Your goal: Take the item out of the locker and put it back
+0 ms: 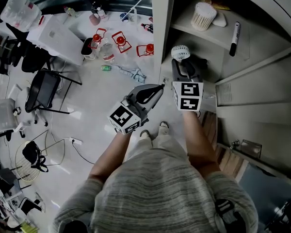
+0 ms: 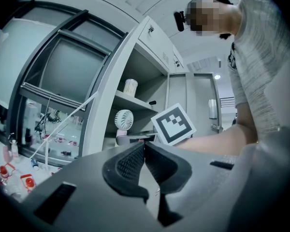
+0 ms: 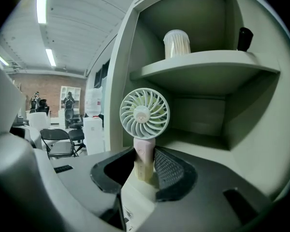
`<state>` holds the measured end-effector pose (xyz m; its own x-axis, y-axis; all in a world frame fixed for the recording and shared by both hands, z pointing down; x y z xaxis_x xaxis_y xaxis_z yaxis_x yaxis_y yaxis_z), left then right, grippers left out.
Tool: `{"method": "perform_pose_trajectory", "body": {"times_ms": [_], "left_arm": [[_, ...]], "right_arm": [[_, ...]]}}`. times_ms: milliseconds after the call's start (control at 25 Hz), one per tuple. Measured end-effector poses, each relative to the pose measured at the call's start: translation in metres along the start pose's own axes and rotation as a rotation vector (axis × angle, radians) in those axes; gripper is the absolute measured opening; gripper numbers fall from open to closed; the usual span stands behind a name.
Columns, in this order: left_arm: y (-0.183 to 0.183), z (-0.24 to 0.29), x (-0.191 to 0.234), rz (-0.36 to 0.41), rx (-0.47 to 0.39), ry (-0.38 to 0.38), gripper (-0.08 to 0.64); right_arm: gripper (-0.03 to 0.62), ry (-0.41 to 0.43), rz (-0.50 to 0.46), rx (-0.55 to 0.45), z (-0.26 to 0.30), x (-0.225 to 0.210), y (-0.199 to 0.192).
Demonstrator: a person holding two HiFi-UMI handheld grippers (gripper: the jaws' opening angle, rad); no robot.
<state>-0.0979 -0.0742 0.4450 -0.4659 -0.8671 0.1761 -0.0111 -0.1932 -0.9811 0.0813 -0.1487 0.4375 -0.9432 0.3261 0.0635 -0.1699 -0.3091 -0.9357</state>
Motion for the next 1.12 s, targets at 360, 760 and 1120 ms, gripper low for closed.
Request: {"method": "perform_pose_trajectory", "body": {"times_ms": [360, 760, 1120], "left_arm": [[-0.001, 0.0, 0.0, -0.004, 0.001, 0.001, 0.009], [0.0, 0.003, -0.003, 0.002, -0.003, -0.013, 0.009], [-0.002, 0.003, -0.003, -0.007, -0.003, -0.016, 0.009]], "right_arm": [[0.141, -0.005, 0.035, 0.004, 0.005, -0.003, -0.01], [0.141, 0.002, 0.047, -0.001, 0.005, -0.005, -0.012], [0.175, 0.03, 0.051, -0.005, 0.001, -0.002, -0.015]]}}
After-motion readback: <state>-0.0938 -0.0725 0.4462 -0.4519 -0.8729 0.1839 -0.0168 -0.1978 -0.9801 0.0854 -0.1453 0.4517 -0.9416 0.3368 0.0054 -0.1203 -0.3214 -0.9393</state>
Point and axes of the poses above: the fingertips, and each gripper's own axes: z forward along the fingers, x to its left, y out of its top, the point moved 10 cm from there along -z, backward along the fingers, and after that the axes turned 3 degrees about x, right-handed, at the moved point
